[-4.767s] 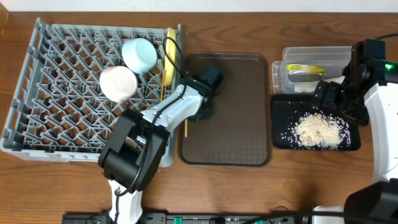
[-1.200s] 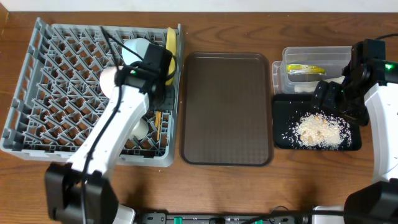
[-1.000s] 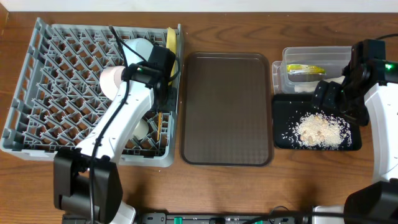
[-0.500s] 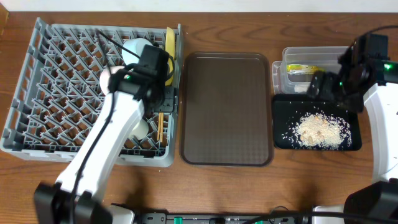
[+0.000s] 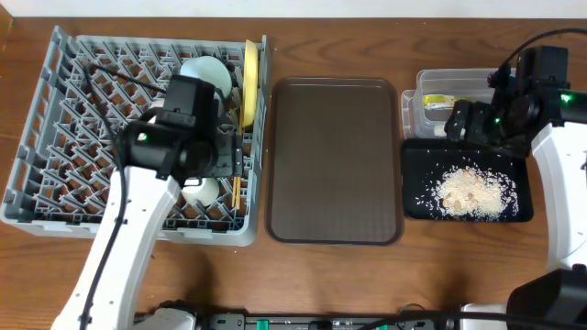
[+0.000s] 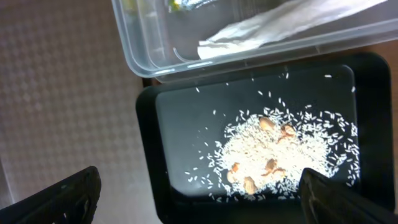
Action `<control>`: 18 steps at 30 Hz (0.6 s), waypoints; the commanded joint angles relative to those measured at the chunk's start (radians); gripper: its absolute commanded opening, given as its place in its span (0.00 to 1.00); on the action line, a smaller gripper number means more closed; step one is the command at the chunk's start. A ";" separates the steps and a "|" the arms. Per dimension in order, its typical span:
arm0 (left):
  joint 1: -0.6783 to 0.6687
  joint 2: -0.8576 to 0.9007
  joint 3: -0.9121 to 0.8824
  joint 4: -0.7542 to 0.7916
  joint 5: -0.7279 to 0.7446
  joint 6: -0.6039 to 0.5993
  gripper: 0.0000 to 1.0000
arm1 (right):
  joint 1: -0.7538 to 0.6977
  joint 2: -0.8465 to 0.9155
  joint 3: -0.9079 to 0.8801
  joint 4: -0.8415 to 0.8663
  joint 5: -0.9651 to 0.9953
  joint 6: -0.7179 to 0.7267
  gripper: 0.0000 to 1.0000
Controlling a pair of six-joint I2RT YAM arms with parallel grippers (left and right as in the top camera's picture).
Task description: Sort waste into correct bins and load items into the dishwasher
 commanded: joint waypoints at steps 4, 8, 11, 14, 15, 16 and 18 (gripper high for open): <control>0.004 -0.227 -0.114 0.031 0.002 -0.011 0.82 | 0.003 -0.228 -0.193 0.105 0.022 -0.014 0.99; 0.004 -0.415 -0.226 0.072 0.002 -0.011 0.84 | 0.003 -0.436 -0.342 0.179 0.036 -0.014 0.99; 0.004 -0.551 -0.298 0.105 0.002 -0.011 0.88 | 0.002 -0.568 -0.412 0.190 0.064 -0.014 0.99; 0.004 -0.666 -0.333 0.105 -0.002 -0.010 0.88 | 0.002 -0.676 -0.449 0.175 0.084 -0.014 0.99; 0.004 -0.685 -0.333 0.103 -0.002 -0.010 0.88 | 0.002 -0.696 -0.452 0.168 0.084 -0.014 0.99; 0.004 -0.720 -0.333 0.103 -0.002 -0.010 0.88 | 0.003 -0.731 -0.453 0.146 0.083 -0.014 0.99; 0.004 -0.748 -0.333 0.103 -0.002 -0.010 0.89 | 0.003 -0.762 -0.453 0.121 0.084 -0.014 0.99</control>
